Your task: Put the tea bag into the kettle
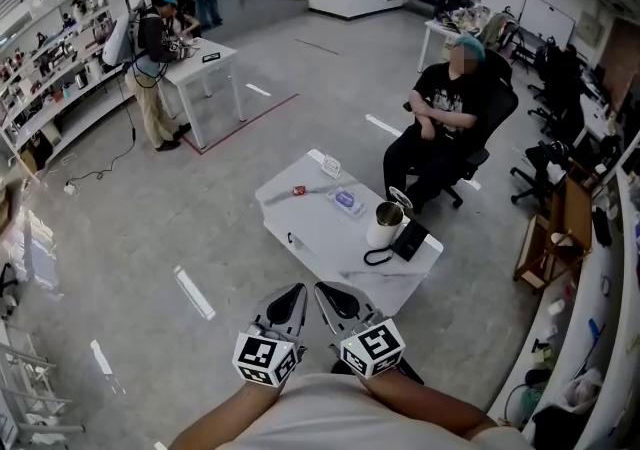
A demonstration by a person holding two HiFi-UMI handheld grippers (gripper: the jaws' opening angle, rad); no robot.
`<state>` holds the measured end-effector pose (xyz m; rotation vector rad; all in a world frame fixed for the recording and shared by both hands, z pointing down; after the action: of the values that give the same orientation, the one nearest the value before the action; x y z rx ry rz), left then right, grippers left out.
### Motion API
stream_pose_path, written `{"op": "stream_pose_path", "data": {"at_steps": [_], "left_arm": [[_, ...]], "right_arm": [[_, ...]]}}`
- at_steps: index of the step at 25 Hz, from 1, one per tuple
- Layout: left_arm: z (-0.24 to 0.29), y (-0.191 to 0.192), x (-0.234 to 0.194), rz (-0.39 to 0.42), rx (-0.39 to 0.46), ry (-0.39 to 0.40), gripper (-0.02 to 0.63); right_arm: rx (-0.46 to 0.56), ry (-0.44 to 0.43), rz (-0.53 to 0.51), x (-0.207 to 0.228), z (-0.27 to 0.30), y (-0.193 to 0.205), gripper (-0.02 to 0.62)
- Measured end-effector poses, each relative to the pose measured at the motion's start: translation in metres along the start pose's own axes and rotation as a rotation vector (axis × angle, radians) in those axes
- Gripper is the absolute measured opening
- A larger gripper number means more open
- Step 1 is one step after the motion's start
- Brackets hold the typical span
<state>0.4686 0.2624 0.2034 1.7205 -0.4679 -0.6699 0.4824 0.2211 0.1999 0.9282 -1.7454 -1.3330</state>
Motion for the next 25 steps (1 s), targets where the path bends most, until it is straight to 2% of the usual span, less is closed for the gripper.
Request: {"op": "stream_pose_path", "data": {"at_steps": [7, 15, 21, 25], "left_arm": [[0.05, 0.018, 0.007, 0.003, -0.012, -0.045, 0.008], [0.077, 0.032, -0.008, -0.007, -0.036, -0.068, 0.008], [0.099, 0.032, -0.026, -0.022, -0.044, -0.036, 0.008], [0.121, 0.038, -0.048, -0.047, -0.062, 0.008, 0.008]], "right_arm": [[-0.027, -0.013, 0.026, 0.057, -0.002, 0.006, 0.009], [-0.055, -0.025, 0.064, 0.085, 0.015, 0.023, 0.009], [-0.057, -0.003, 0.065, 0.097, 0.042, 0.025, 0.009], [-0.069, 0.051, 0.064, 0.116, 0.062, 0.034, 0.009]]}}
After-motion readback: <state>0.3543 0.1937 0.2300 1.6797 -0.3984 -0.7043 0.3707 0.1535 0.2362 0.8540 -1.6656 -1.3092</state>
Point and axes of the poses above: the fingertips, and each gripper's own axes: z forward along the fingers, x to its right, y out of its underside, the point moved 1 cm from there along -z, backward along the fingers, and after that the axes turned 13 degrees about x, right-handed, at the moved point
